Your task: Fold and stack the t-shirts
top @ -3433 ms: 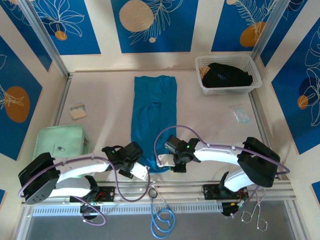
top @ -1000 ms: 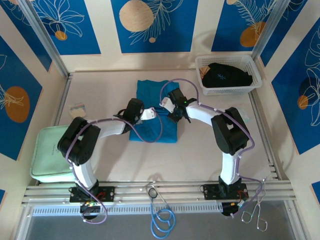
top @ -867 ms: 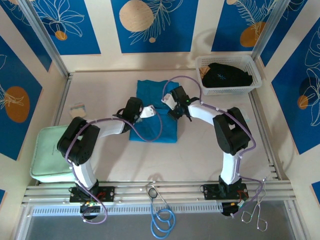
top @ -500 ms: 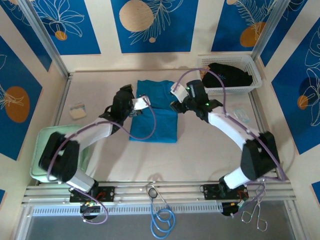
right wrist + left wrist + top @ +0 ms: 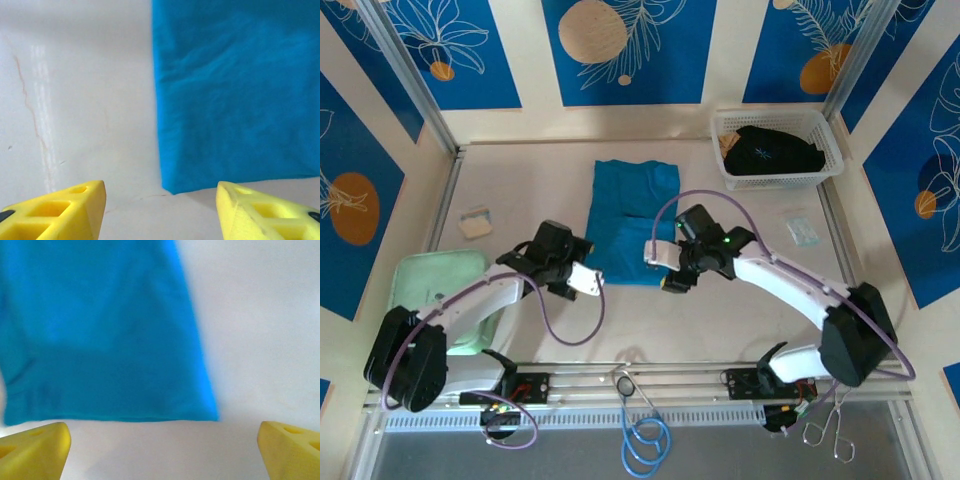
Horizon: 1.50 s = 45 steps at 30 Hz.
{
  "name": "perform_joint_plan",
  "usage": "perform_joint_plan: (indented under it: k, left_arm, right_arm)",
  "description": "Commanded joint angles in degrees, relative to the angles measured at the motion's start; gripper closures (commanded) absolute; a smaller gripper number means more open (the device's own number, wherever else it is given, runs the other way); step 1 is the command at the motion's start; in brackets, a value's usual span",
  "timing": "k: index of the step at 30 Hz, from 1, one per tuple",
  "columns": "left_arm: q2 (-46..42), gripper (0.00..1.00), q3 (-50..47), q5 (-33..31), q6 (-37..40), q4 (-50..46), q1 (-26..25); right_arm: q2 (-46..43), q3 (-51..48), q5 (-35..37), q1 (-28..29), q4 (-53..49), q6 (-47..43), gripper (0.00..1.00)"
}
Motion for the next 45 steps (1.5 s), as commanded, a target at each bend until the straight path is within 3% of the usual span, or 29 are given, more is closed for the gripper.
perform_joint_plan:
  k: [1,6,20,26,34,35,37,40,42,44,45]
  left_arm:
    - [1.33,0.05,0.25,0.2,4.56,-3.41,-1.27]
    - [3.46,0.05,-0.01,0.0,4.35,-2.43,-1.77]
    - [14.9,0.1,6.8,-2.07,2.88,-1.2,-0.73]
    - [19.6,0.15,10.0,-4.08,2.62,-1.9,1.01]
    - [25.69,0.37,12.47,-5.69,1.42,-4.27,2.27]
    - [26.19,0.43,12.38,-5.93,1.27,-4.25,2.27]
    - [27.33,0.71,11.98,-6.49,0.44,-2.91,2.28]
    - [28.04,0.77,11.32,-6.95,-0.59,-0.98,2.27]
    - [28.02,0.85,11.15,-6.95,-0.51,-0.96,2.27]
    - [27.66,1.0,11.06,-6.95,-0.3,-1.19,2.31]
    - [27.32,1.0,11.06,-6.97,-0.28,-1.31,2.27]
  right_arm:
    - [5.5,1.45,-0.5,0.58,-3.31,-2.87,0.4]
    - [13.16,3.5,0.28,0.67,-2.44,-3.38,0.41]
    - [20.17,7.1,1.26,-0.03,-1.79,-5.77,0.4]
    - [24.25,8.9,0.83,-0.88,-1.89,-5.72,0.47]
    - [27.87,9.97,0.56,-0.9,-1.27,-5.77,0.6]
    - [28.14,10.05,0.56,-0.99,-1.27,-5.85,0.61]
    - [28.66,10.19,0.5,-1.0,-1.43,-6.03,0.66]
    - [29.34,10.72,0.42,-1.0,-1.89,-5.96,0.77]
    - [29.52,11.02,0.43,-1.17,-2.15,-5.82,0.84]
    - [29.47,11.03,0.38,-1.26,-2.22,-5.77,0.93]
    - [29.4,11.02,0.25,-1.37,-2.44,-5.77,0.99]
